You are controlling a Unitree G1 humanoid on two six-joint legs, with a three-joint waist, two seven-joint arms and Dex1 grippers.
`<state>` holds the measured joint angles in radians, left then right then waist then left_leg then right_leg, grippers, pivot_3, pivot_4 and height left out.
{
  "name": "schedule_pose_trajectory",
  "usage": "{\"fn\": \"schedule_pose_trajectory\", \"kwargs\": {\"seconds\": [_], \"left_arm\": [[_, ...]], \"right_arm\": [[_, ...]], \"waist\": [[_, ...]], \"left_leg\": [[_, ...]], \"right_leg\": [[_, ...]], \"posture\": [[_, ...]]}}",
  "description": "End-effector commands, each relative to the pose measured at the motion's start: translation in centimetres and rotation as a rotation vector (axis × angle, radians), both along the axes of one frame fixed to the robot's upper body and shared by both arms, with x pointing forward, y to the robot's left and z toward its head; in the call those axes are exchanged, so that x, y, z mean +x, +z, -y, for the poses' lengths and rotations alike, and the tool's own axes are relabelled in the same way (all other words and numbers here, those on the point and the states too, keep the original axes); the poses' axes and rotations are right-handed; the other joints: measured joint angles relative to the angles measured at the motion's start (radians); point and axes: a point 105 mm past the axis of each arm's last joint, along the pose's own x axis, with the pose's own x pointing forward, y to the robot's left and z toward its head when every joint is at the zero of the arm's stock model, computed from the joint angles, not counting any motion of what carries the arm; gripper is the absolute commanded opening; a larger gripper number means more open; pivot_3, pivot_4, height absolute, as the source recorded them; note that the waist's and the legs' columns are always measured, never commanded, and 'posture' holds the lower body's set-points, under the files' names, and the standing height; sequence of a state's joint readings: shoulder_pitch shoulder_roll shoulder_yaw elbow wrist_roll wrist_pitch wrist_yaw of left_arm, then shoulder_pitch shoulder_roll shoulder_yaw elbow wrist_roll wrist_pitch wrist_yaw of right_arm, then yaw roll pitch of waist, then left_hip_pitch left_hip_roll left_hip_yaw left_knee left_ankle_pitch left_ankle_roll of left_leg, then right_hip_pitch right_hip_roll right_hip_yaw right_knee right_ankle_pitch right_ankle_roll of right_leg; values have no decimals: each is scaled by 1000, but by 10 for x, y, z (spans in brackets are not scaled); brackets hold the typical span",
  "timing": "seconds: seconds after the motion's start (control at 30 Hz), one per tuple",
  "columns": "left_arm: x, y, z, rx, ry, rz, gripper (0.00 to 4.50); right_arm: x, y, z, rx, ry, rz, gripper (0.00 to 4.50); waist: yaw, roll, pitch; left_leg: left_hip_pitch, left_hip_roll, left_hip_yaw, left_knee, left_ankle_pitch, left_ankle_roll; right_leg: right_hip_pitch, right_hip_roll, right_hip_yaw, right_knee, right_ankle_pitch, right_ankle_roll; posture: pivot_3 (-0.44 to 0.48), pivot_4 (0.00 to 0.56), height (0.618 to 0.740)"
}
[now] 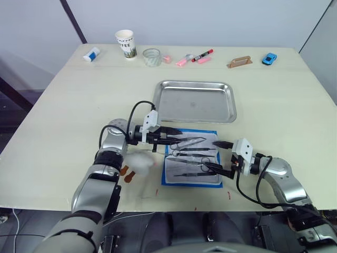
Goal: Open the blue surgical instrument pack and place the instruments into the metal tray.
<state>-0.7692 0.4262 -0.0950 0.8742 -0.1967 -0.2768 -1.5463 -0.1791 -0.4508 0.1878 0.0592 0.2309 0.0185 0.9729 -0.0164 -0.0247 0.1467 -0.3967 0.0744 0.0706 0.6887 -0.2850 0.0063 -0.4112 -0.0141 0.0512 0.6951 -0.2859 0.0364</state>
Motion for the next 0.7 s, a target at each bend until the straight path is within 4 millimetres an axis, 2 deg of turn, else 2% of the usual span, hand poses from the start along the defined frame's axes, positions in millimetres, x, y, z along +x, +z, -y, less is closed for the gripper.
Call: {"fn": "schedule_pose_trajectory", "kwargs": {"seconds": [0.03,0.4,0.7], "left_arm": [[1,4,-2,16,1,40,1603],[4,-16,-2,146,29,42,1603],[7,-20,-6,159,64,9,1603]], "right_arm": [[-6,-21,-2,-50,-1,-65,4500],[-5,-21,-4,-44,-6,-63,4500],[-6,-23,-5,-41,-4,-68,4500]], "waist": [[0,0,0],[-1,0,0],[-1,-1,-1]], "left_leg": [[0,0,0,0,0,0],[0,0,0,0,0,0],[1,0,0,0,0,0]], "right_leg": [[0,0,0,0,0,0],[0,0,0,0,0,0],[0,0,0,0,0,0]], "posture": [[0,150,718],[0,150,718],[0,150,718]]}}
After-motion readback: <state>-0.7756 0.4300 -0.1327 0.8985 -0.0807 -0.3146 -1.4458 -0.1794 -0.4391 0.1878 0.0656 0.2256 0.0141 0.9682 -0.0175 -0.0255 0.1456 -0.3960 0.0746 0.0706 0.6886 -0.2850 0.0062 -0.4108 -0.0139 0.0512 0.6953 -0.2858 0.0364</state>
